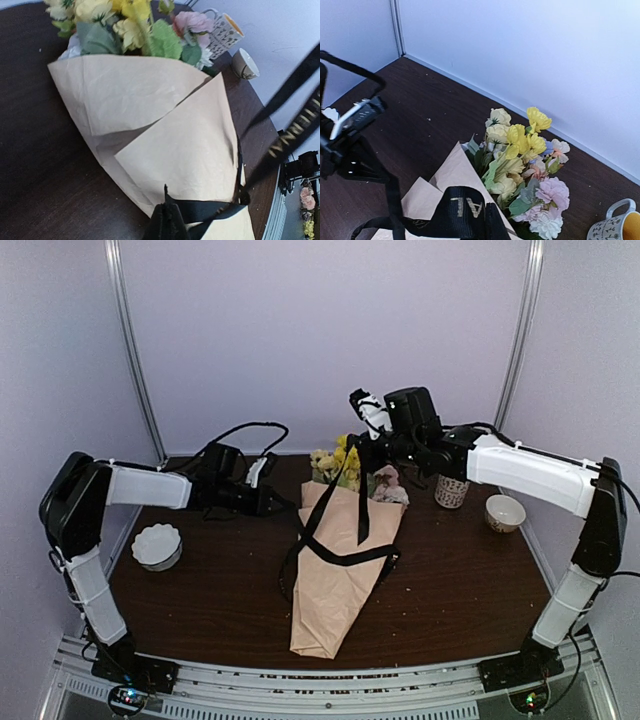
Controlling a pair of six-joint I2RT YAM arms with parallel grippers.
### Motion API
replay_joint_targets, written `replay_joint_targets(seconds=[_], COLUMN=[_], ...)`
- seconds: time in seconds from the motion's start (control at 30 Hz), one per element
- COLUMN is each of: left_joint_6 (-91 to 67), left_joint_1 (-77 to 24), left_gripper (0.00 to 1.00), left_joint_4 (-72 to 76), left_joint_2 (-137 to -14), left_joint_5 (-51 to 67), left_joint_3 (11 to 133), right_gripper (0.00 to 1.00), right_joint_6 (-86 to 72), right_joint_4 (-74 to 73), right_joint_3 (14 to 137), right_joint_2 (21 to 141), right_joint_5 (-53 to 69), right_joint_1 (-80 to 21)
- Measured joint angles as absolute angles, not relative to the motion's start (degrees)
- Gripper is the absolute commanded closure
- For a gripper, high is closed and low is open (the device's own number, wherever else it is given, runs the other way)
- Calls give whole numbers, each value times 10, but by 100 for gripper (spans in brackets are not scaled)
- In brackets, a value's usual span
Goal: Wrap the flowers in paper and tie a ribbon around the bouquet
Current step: Cross the ribbon over the folded bouquet.
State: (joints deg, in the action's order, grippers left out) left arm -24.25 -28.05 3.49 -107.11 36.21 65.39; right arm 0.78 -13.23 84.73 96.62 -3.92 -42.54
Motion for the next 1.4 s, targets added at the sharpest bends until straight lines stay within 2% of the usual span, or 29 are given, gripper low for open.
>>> replay_joint_targets(seconds=[0.3, 0.77, 0.97, 1.0, 1.03, 1.07, 1.17, 1.27, 1.4], left_joint_6=[-210, -195, -186, -186, -188, -191, -206, -218, -207], left_joint_1=[-298, -302, -302, -302, -302, -302, -300, -300, -303], left_gripper=[100, 100, 100, 98, 90, 76, 64, 44, 41], left_joint_4=[40, 46, 32, 26, 19, 15, 6, -2, 3], left_joint_2=[-971, -915, -876, -868, -856, -847, -808, -773, -728], left_joint_5=[359, 368, 306, 288, 257, 231, 148, 89, 43], left_joint_3=[629, 629, 604, 596, 582, 569, 508, 452, 403], right_gripper=[100, 99, 100, 100, 100, 100, 100, 100, 100], right_joint_6=[15, -17, -22, -24, -27, -30, -33, -34, -40], right_joint_4=[-172, -237, -255, -254, -253, -252, -251, -249, -246], right_joint_3=[842, 821, 818, 818, 817, 815, 813, 813, 813], right_joint_2=[1012, 1118, 1139, 1139, 1139, 1139, 1139, 1139, 1140], right_joint_5=[-56, 122, 172, 176, 182, 187, 201, 211, 224], right_joint_1=[-421, -430, -433, -432, -431, -430, -427, -426, -423])
